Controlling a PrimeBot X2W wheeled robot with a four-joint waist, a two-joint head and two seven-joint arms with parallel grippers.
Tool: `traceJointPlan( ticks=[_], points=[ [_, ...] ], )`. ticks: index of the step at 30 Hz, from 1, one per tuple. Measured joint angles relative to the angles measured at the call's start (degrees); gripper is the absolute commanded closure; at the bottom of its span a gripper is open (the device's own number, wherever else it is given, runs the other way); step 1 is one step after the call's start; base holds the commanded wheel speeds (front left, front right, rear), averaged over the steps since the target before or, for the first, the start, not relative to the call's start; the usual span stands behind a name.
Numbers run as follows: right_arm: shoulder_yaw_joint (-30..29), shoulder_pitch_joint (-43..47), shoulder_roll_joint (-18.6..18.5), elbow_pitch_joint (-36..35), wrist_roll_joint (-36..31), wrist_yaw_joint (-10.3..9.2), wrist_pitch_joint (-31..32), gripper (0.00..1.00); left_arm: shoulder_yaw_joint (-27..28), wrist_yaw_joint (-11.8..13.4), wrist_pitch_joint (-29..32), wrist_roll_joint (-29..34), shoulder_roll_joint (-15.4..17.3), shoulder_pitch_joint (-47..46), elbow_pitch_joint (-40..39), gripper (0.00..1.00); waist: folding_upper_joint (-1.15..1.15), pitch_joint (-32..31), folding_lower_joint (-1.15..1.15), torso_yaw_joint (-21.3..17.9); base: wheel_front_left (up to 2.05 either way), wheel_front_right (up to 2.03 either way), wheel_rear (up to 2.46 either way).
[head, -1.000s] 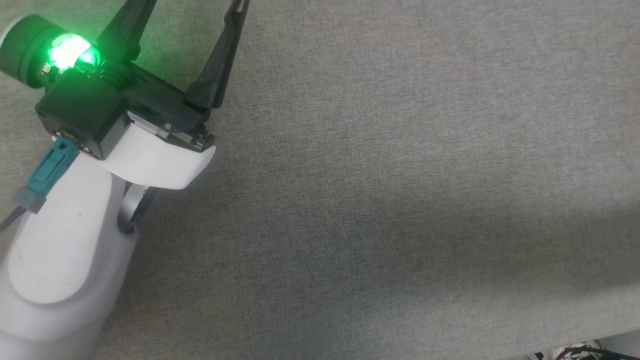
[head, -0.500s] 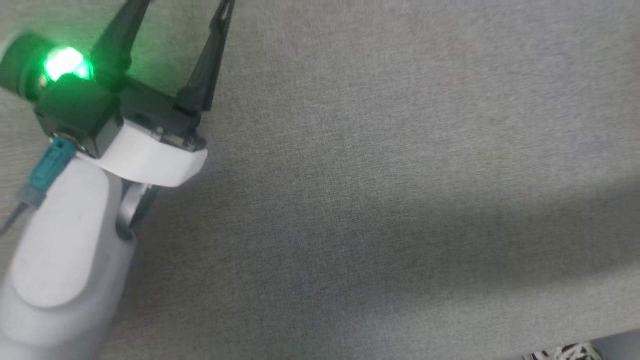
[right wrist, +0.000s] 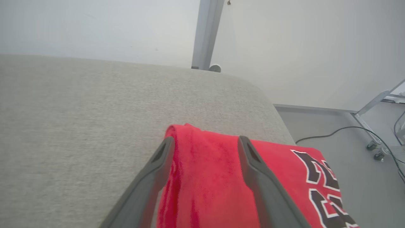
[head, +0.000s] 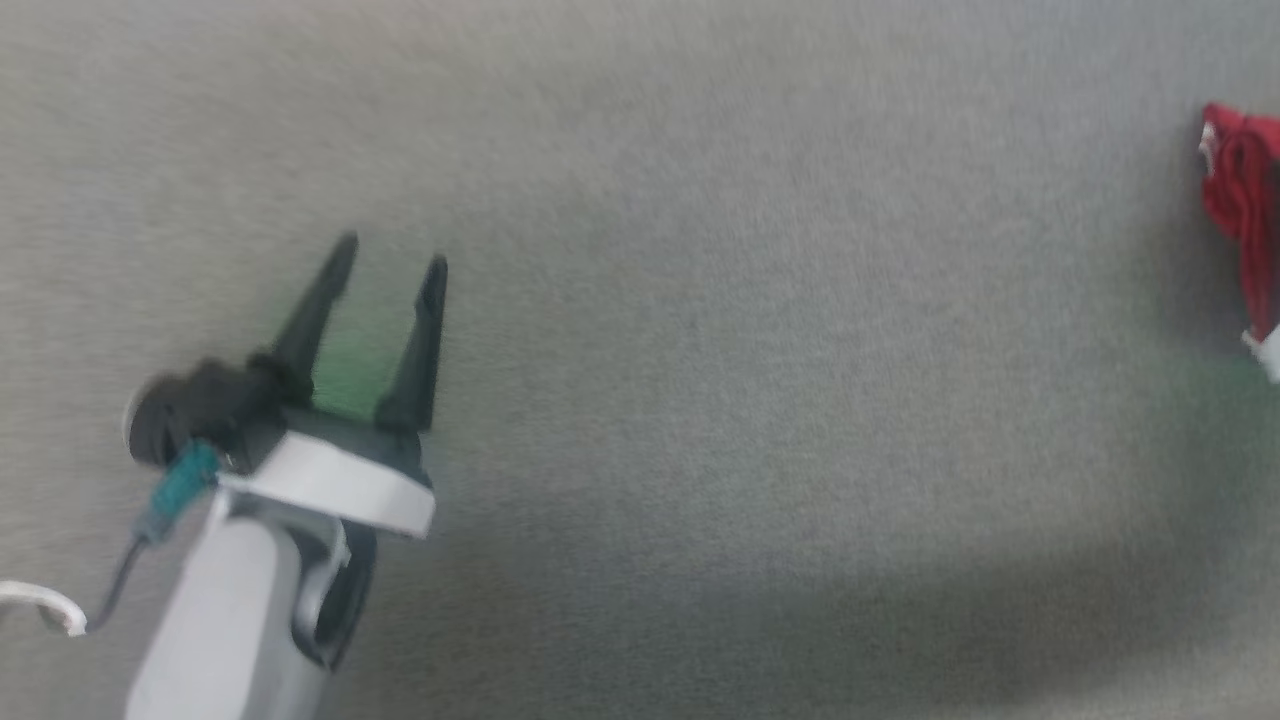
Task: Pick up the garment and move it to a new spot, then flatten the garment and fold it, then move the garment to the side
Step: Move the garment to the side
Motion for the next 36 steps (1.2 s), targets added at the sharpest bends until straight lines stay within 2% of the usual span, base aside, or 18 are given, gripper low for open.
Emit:
traceJointPlan(
  ticks=[8, 16, 26, 36],
  points=[
    [3.4, 7.2, 3.4, -3.7, 2.5, -0.01, -2.3, 0.0, 2.2, 0.0, 0.0, -0.7, -2.7, 7.6, 1.9, 0.0, 0.0, -7.4, 0.0, 3.4, 0.0, 0.0, 0.0],
    [4.6, 16.3, 6.7, -6.9, 4.0, -0.01, -3.0, 0.0, 3.8, 0.0, 0.0, -0.9, -3.4, 15.2, 2.3, 0.0, 0.0, -15.3, 0.0, 7.4, 0.0, 0.0, 0.0],
    [-3.3, 27.9, 8.9, -19.3, -0.3, -0.01, -3.2, 0.0, 6.8, 0.0, 0.0, -0.4, -3.7, 22.0, -1.4, 0.0, 0.0, -23.1, 0.0, 10.6, 0.0, 0.0, 0.0],
    [-9.7, 36.8, 11.0, -29.7, -4.4, -0.01, -2.1, 0.0, 7.0, 0.0, 0.0, -0.3, -3.2, 26.3, -5.3, 0.0, 0.0, -25.3, 0.0, 11.2, 0.0, 0.0, 0.0]
  ],
)
